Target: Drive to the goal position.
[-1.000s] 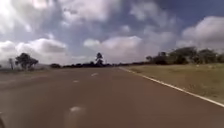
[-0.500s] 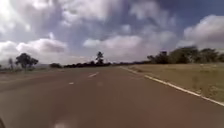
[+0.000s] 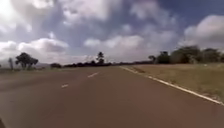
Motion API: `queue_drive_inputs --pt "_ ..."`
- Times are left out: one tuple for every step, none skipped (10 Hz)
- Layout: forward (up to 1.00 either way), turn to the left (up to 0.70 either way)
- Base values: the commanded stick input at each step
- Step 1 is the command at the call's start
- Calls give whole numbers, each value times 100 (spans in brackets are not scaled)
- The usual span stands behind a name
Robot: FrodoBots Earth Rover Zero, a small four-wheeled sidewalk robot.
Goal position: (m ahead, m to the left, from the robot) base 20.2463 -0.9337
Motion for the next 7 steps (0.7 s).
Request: queue_drive_inputs --pt "100 0" --pt "100 0" --pt "100 0" --pt "100 0" --pt "100 0" --pt "100 0" --pt "100 0"
